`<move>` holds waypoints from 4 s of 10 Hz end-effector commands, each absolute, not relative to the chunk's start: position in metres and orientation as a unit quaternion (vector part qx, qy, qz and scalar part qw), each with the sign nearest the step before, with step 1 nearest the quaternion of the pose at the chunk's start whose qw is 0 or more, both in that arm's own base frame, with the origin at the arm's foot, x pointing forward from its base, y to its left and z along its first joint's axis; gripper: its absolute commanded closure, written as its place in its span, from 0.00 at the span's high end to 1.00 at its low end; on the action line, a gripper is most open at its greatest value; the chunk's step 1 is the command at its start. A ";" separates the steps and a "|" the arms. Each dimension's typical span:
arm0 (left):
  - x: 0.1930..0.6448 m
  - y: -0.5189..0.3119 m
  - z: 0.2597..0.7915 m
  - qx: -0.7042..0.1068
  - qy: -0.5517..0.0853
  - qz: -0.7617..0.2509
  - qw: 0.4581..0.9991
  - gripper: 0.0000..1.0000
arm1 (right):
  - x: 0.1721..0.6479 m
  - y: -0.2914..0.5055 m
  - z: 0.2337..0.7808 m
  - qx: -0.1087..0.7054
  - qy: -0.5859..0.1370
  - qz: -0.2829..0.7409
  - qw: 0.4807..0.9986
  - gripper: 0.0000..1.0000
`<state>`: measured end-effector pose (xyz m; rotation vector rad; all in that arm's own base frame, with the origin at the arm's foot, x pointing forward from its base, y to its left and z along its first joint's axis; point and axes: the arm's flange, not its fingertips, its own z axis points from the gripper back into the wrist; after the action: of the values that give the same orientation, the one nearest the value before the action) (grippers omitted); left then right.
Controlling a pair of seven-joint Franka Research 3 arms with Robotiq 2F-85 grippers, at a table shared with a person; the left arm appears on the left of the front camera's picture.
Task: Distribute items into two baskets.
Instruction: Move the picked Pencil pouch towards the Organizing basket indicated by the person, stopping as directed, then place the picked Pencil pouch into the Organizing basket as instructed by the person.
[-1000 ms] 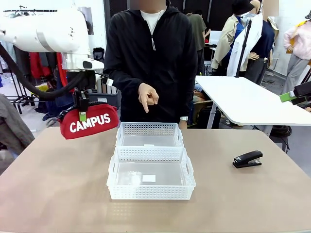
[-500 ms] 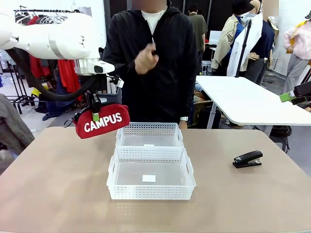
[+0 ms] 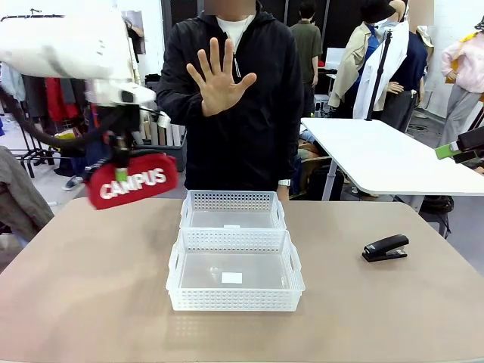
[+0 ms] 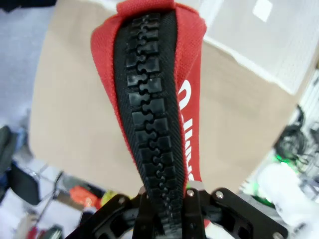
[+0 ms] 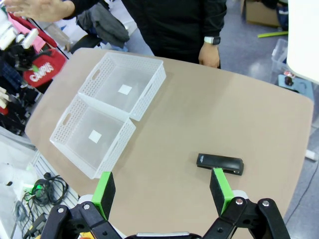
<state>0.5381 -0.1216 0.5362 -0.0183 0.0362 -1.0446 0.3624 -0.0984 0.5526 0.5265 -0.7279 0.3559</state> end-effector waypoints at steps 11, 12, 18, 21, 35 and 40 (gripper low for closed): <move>0.461 -0.059 0.542 -0.021 0.029 -0.473 0.880 0.00 | 0.364 -0.099 0.553 0.260 -0.357 0.176 0.880 1.00; 0.461 -0.059 0.542 -0.021 0.029 -0.473 0.880 0.00 | 0.364 -0.099 0.553 0.260 -0.357 0.176 0.880 1.00; 0.461 -0.059 0.542 -0.021 0.029 -0.473 0.880 0.00 | 0.364 -0.099 0.553 0.260 -0.357 0.176 0.880 1.00; 0.461 -0.059 0.542 -0.021 0.029 -0.473 0.880 0.00 | 0.364 -0.099 0.553 0.260 -0.357 0.176 0.880 1.00; 0.461 -0.061 0.541 -0.022 0.030 -0.480 0.877 0.00 | 0.364 -0.099 0.553 0.260 -0.357 0.176 0.880 1.00; 0.437 -0.088 0.541 -0.014 0.021 -0.514 0.857 0.00 | 0.364 -0.099 0.553 0.260 -0.357 0.176 0.880 1.00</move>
<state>0.4511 -0.0874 0.5426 -0.0392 0.0607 -1.0609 0.3623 -0.0987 0.5527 0.5259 -0.7280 0.3553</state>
